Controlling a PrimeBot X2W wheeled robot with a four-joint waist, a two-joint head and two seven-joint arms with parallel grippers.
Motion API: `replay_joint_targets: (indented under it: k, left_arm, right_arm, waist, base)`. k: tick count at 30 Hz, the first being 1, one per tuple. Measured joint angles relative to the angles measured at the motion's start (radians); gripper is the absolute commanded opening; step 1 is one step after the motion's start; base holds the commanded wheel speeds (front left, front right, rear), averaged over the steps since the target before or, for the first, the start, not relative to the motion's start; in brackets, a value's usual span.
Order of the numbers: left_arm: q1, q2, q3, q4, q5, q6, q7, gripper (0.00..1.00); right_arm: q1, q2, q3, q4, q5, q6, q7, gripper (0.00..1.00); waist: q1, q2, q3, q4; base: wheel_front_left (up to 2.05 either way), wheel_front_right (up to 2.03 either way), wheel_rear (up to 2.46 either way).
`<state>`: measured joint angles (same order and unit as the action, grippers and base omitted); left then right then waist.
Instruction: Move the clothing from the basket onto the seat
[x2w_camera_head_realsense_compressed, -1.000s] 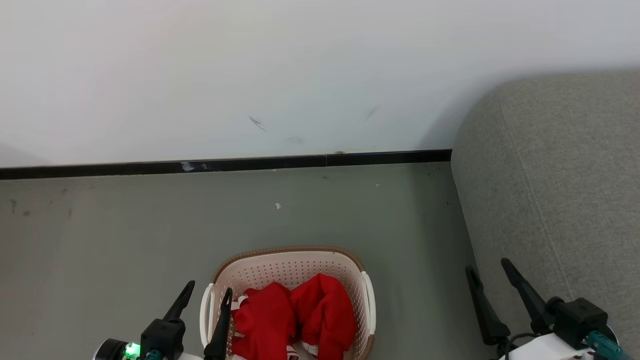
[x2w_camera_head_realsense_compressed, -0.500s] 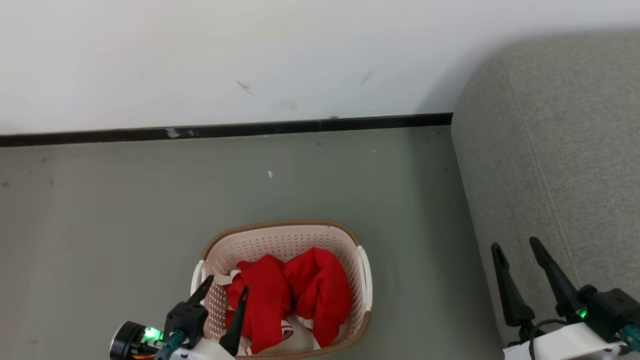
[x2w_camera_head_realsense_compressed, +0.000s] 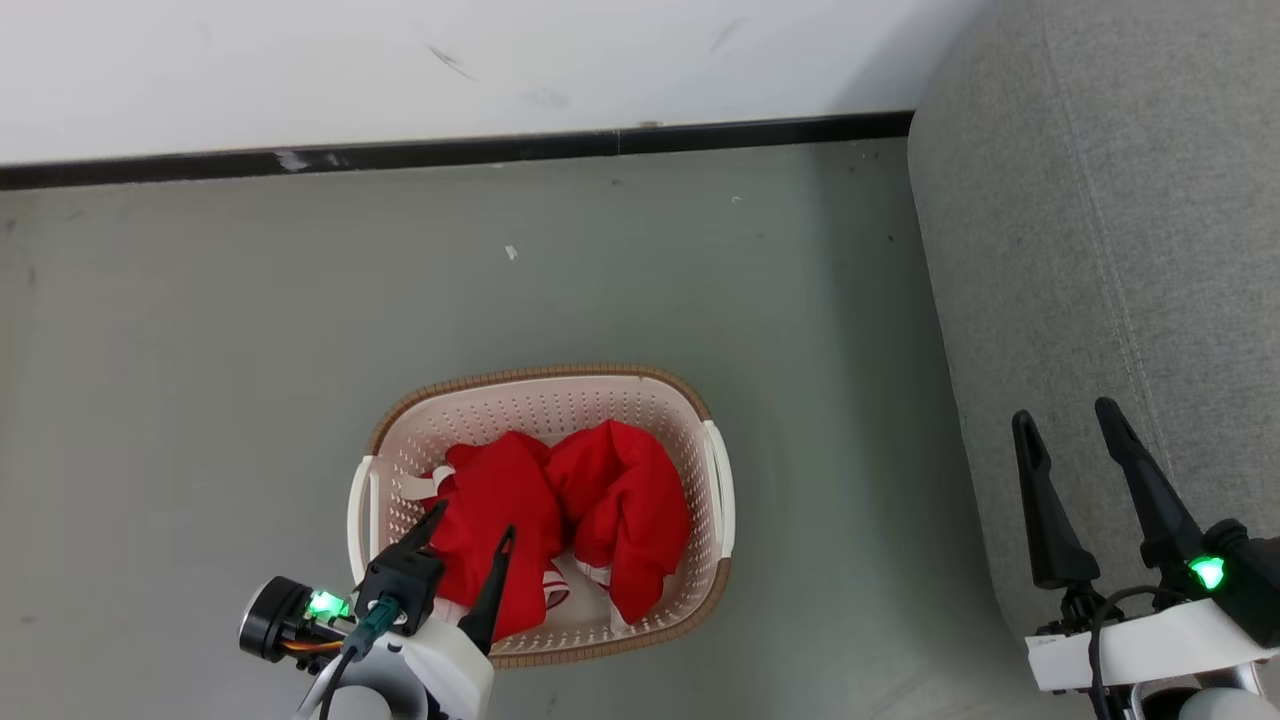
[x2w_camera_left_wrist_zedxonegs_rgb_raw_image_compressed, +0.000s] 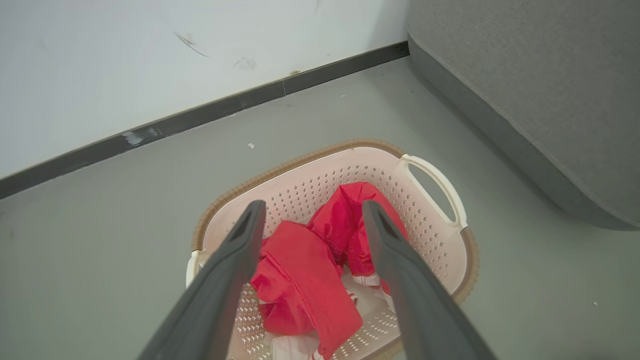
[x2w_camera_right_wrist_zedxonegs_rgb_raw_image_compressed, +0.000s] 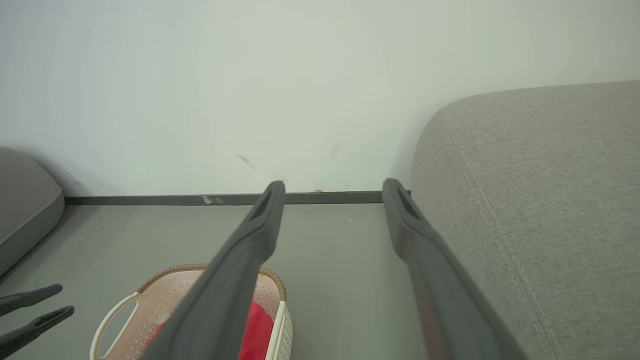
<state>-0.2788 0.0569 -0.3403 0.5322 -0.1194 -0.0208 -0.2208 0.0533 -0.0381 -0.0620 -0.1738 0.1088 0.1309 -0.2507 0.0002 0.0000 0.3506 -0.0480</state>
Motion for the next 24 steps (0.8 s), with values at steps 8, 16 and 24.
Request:
replay_joint_targets:
  k: [8,16,24]
  left_arm:
    - [-0.086,-0.006,-0.027,0.062,0.016,-0.001,0.000,1.00]
    - [-0.159,-0.012,-0.052,0.120,0.050,-0.007,0.000,1.00]
    - [-0.215,-0.015,-0.067,0.174,0.063,-0.008,0.000,1.00]
  right_arm:
    - [-0.062,0.000,-0.001,-0.031,0.006,0.000,0.000,1.00]
    - [-0.126,0.000,-0.011,-0.053,0.016,0.000,0.000,1.00]
    - [-0.179,-0.001,-0.010,-0.067,0.024,0.000,0.000,1.00]
  waist:
    - [0.0000,0.0000,0.102,-0.016]
    - [0.0000,0.0000,0.199,-0.034]
    - [0.0000,0.0000,0.274,-0.051]
  base:
    - [0.00,0.00,0.00]
    - [0.00,0.00,0.00]
    - [0.00,0.00,0.00]
